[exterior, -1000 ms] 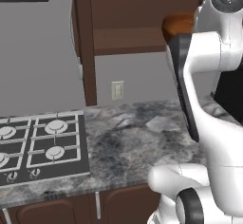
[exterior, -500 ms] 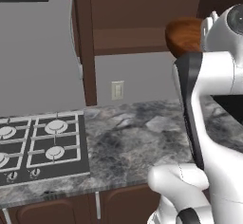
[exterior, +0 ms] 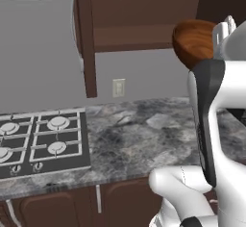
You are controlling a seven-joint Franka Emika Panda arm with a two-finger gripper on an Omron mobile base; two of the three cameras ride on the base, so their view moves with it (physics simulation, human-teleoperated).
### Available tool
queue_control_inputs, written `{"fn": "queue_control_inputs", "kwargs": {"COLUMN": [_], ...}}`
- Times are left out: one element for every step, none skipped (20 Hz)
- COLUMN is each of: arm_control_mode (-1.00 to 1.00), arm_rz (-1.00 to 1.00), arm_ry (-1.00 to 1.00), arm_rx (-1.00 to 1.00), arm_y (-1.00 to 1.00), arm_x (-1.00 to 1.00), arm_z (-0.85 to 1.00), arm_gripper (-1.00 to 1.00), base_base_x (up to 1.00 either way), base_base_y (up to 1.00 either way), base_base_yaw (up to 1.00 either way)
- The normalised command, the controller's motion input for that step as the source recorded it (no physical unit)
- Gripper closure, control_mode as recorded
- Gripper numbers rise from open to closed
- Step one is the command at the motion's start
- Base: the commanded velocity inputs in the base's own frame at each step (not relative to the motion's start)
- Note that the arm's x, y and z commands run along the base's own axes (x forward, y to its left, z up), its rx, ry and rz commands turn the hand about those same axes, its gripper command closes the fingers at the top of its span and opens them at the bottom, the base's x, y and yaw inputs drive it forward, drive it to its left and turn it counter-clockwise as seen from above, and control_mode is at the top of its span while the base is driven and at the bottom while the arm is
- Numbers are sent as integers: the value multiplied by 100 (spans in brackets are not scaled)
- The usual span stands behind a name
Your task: Move the bowls from the cabinet to the plates on the dining table.
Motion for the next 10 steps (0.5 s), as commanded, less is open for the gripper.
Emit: {"fn": "queue_control_inputs", "kwargs": {"arm_control_mode": [100, 100, 100, 100, 100, 100, 100, 100, 100, 100], "arm_rz": [0, 0, 0, 0, 0, 0, 0, 0, 0, 0], "arm_ry": [0, 0, 0, 0, 0, 0, 0, 0, 0, 0], "arm_rx": [0, 0, 0, 0, 0, 0, 0, 0, 0, 0], "arm_y": [0, 0, 0, 0, 0, 0, 0, 0, 0, 0], "arm_x": [0, 0, 0, 0, 0, 0, 0, 0, 0, 0], "arm_z": [0, 0, 0, 0, 0, 0, 0, 0, 0, 0], "arm_gripper": [100, 100, 100, 100, 100, 100, 100, 100, 100, 100], "base_base_x": [-62, -62, -62, -62, -62, -62, -62, -62, -62, -62], "base_base_y": [19, 19, 18, 19, 18, 19, 19, 19, 19, 19], "base_base_yaw": [0, 0, 0, 0, 0, 0, 0, 0, 0, 0]}}
